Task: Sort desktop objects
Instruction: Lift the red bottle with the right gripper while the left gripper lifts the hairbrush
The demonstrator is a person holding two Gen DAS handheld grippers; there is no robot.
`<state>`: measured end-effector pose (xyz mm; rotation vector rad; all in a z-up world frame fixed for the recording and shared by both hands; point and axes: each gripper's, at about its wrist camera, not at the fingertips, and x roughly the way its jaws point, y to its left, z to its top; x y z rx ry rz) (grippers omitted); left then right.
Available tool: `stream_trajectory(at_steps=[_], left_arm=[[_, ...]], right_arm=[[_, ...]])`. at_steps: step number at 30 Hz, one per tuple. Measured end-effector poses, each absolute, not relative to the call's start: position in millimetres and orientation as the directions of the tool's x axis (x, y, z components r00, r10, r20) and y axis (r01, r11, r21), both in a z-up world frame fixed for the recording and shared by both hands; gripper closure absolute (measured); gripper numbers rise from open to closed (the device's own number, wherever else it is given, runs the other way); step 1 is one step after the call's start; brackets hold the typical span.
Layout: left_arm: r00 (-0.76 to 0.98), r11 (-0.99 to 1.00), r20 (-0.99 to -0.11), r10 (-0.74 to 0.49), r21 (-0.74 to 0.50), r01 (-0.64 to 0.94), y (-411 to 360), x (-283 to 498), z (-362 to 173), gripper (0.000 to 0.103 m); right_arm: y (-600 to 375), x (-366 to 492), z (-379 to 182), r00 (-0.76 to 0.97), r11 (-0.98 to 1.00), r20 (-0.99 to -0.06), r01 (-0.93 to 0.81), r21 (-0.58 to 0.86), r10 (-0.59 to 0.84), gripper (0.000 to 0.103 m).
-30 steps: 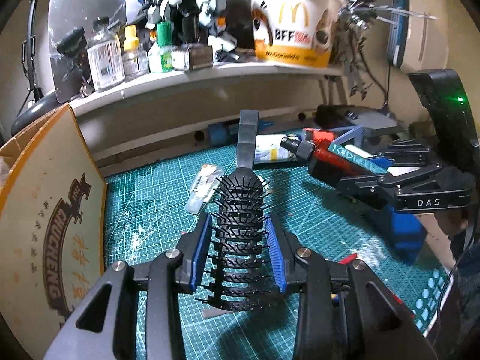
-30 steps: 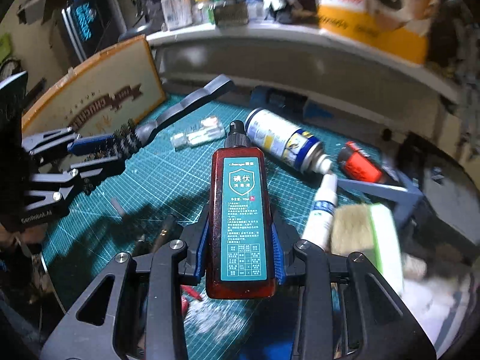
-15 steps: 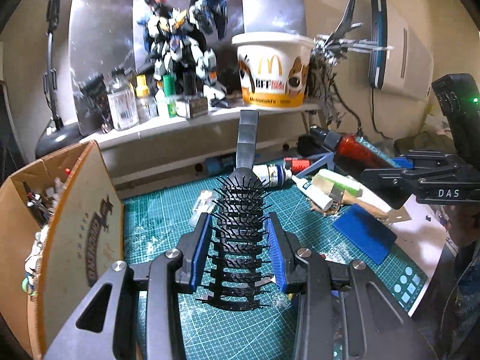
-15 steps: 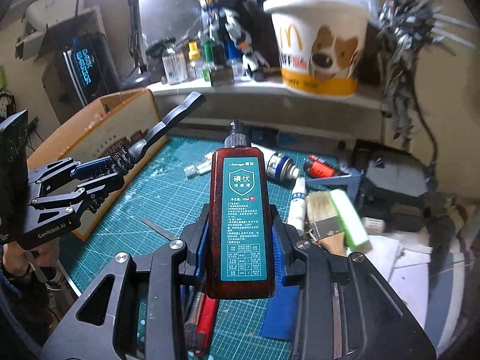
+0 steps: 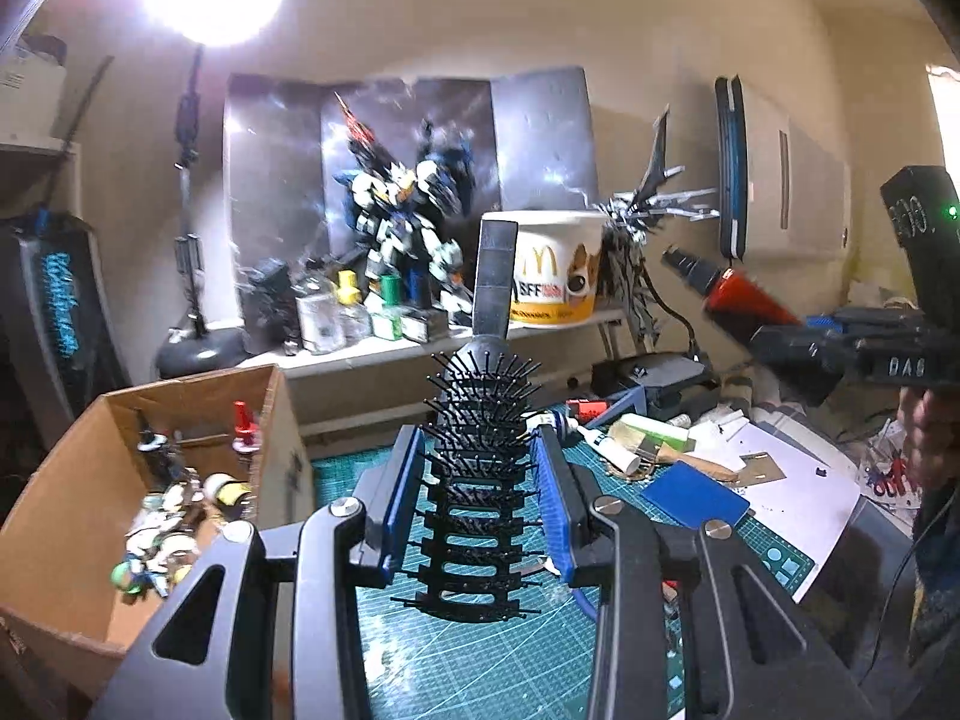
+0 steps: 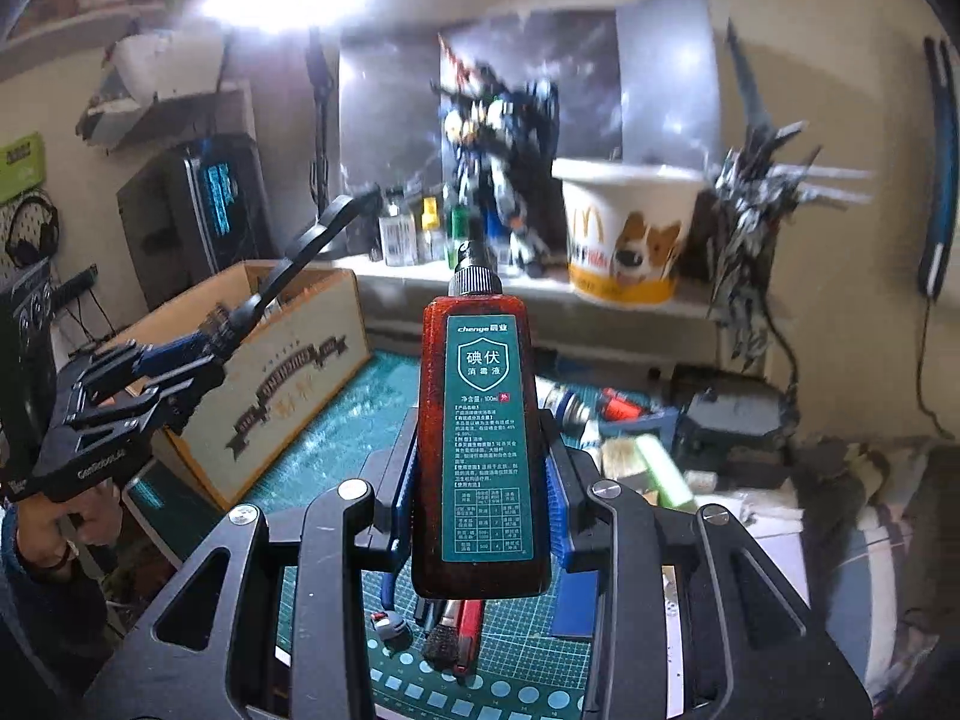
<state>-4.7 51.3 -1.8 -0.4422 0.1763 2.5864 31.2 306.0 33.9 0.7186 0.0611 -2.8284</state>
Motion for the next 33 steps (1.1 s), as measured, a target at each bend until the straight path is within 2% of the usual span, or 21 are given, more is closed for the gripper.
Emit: stream_trajectory(at_steps=[5, 13, 33], left_arm=[[-0.858, -0.893, -0.299, 0.418, 0.035, -0.448, 30, 1, 18, 0.067], [-0.91, -0.934, -0.239, 0.339, 0.034, -0.357, -12, 14, 33, 0.067], [-0.938, -0.968, -0.256, 0.235, 0.029, -0.25, -52, 18, 31, 0.067]], right_arm=[[307, 50, 49, -0.891, -0.982, -0.42, 0.188, 0.003, -0.172, 0.071], [301, 59, 53, -0.896, -0.983, -0.412, 0.182, -0.003, -0.165, 0.071], [261, 47, 53, -0.867, -0.954, -0.423, 0.299, -0.02, -0.263, 0.071]])
